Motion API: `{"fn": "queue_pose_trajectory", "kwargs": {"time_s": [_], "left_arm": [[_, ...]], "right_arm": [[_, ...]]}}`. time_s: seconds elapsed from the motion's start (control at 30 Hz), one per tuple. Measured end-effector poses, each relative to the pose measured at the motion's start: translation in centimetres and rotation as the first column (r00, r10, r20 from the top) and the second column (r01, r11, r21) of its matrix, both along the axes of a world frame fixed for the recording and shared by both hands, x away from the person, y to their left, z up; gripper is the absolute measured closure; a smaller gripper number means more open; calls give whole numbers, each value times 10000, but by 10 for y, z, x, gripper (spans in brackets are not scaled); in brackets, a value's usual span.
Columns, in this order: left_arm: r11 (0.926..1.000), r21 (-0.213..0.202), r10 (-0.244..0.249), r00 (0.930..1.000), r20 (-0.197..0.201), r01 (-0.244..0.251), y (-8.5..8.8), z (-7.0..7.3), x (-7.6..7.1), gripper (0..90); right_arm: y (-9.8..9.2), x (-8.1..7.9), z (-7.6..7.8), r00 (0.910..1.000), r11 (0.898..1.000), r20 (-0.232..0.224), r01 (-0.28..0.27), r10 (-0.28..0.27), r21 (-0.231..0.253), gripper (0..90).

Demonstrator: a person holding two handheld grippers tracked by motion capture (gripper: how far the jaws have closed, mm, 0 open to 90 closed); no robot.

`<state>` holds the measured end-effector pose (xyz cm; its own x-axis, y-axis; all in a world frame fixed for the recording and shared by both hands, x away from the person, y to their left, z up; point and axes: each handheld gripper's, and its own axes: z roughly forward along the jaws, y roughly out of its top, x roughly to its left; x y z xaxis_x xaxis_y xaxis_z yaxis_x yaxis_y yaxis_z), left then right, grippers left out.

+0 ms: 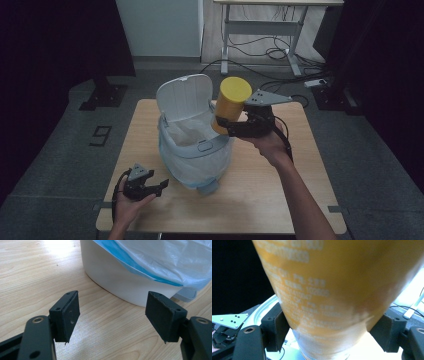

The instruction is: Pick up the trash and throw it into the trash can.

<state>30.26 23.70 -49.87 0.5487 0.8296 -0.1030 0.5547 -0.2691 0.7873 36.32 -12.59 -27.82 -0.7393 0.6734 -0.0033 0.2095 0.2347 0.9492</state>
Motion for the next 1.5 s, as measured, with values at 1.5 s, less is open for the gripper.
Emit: {"fn": "queue_pose_trajectory", "kwargs": {"time_s": [1.5], "left_arm": [[9999, -129, 86, 10000, -49, -87, 7, -1, 1, 277]], "right_arm": [[59, 22, -9, 9972, 9950, -144, -736, 728, -669, 67]]}}
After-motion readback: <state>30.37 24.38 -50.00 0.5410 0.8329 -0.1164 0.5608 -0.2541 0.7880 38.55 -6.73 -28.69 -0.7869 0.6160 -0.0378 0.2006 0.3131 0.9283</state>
